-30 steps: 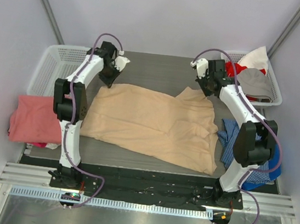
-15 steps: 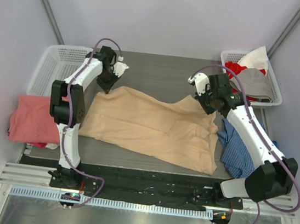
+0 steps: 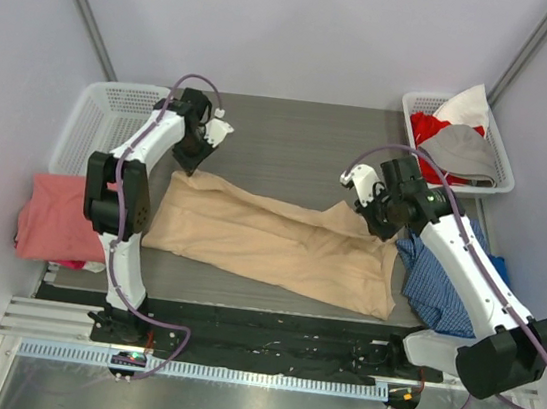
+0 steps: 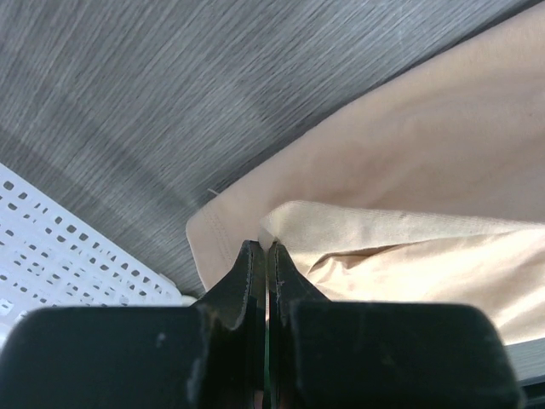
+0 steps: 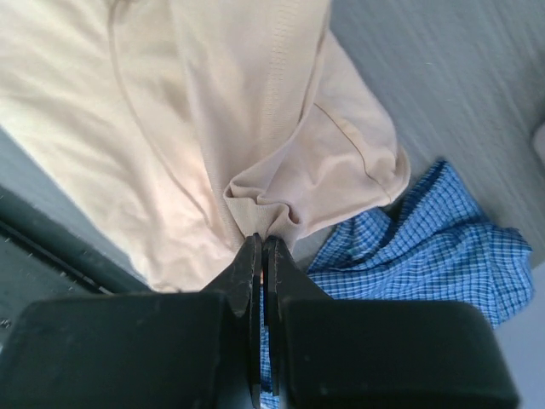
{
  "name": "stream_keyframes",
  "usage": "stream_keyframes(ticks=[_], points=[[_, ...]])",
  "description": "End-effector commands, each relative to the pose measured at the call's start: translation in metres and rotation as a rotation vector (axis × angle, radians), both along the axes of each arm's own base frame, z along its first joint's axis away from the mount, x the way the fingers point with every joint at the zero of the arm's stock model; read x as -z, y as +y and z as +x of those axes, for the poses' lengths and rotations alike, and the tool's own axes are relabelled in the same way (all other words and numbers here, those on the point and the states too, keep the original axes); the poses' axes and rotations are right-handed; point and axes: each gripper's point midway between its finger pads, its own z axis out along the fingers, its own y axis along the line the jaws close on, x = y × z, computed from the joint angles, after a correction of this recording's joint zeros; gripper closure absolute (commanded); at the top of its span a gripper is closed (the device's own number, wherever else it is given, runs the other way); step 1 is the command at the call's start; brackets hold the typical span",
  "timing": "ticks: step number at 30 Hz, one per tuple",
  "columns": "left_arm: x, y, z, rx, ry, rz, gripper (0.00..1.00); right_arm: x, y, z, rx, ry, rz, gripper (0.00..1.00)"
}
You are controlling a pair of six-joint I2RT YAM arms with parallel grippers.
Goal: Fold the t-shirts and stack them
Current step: Fold the other side of the tshirt into a rectangle
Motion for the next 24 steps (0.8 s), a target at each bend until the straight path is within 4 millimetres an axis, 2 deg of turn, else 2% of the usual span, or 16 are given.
stream_keyframes(ticks=[1, 12, 24], points=[[-0.015, 0.006, -0.004, 0.013, -0.021, 0.030, 1.00, -0.001, 0.011, -0.030, -0.079, 0.055, 0.029, 0.99], [-0.013, 0.002, -0.028, 0.036, 0.004, 0.036, 1.00, 0.022, 0.012, -0.067, -0.157, 0.172, 0.004, 0.99], [-0.012, 0.003, -0.034, 0.042, 0.013, 0.044, 1.00, 0.035, 0.015, -0.098, -0.204, 0.263, 0.010, 0.99]])
